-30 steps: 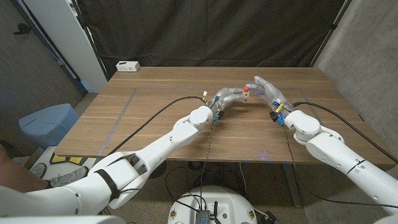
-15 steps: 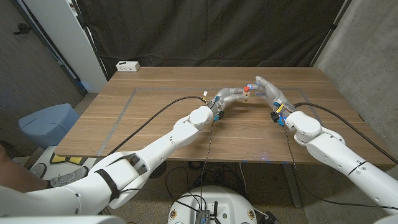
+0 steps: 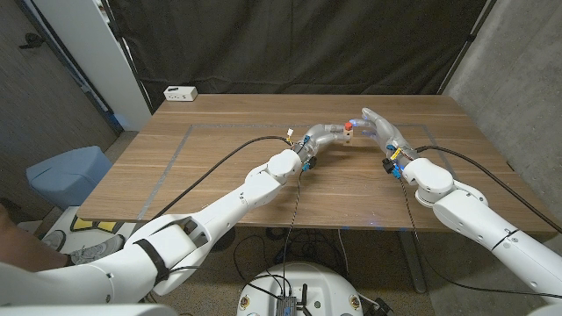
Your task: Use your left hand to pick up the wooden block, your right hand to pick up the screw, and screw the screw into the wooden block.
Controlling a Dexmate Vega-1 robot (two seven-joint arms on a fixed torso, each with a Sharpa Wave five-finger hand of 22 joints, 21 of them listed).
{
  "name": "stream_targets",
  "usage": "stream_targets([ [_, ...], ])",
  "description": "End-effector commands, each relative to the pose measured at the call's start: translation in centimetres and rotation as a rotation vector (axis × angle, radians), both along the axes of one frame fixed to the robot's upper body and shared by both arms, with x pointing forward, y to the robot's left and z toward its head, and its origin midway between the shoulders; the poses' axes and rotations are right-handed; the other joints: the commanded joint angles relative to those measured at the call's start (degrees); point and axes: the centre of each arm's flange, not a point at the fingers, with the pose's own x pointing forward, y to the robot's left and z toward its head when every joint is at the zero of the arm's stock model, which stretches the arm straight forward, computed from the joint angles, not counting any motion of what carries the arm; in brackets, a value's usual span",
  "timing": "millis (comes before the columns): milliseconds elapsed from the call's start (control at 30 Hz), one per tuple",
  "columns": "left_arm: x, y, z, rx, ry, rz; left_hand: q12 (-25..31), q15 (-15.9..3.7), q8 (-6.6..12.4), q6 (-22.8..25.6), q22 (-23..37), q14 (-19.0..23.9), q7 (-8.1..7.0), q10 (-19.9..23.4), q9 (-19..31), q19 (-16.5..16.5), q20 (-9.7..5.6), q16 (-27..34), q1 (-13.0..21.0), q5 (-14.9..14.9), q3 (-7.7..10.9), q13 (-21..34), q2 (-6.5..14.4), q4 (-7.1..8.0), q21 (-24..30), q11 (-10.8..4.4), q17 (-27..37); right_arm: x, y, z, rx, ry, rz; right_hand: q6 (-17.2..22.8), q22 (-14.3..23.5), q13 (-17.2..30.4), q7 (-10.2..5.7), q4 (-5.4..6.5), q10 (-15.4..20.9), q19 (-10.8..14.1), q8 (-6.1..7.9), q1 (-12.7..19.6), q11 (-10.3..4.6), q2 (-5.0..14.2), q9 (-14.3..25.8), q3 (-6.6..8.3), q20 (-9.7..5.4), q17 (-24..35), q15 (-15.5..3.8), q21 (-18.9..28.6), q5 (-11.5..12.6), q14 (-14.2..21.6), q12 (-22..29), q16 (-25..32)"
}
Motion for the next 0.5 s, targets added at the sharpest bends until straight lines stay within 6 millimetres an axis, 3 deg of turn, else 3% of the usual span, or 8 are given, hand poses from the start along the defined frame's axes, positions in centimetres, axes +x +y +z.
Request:
stream_targets([
  [33,0.23,-0.04,0.05,0.0,0.002,-0.006,1.21,-3.04,0.45,1.25,0.3,0.35,0.47,0.57,0.25,-0.26,0.35,-0.01,0.3,0.42,1.05,1.25,1.05,0.74,0.33,-0.24,0.14,-0.21,-0.08,-0.21,0.01,0.005,-0.016,0.77,0.11,0.18,0.19,-0.04,0.87,0.61,0.37,0.11,-0.11,0.54,0.11,0.39,0.27,0.13,-0.31,0.28,0.34,0.29,0.39,0.27],
  [500,0.73,-0.01,0.26,0.003,0.006,-0.005,1.22,-3.07,0.45,1.27,0.3,0.38,0.47,0.59,0.25,-0.26,0.38,0.01,0.33,0.43,1.07,1.26,1.09,0.72,0.33,-0.25,0.15,-0.22,-0.07,-0.2,0.007,0.009,-0.017,2.27,0.1,0.19,0.61,-0.18,2.56,0.99,0.56,0.3,0.13,0.57,0.12,0.6,0.18,0.03,-0.47,0.29,0.32,0.88,0.72,0.34],
])
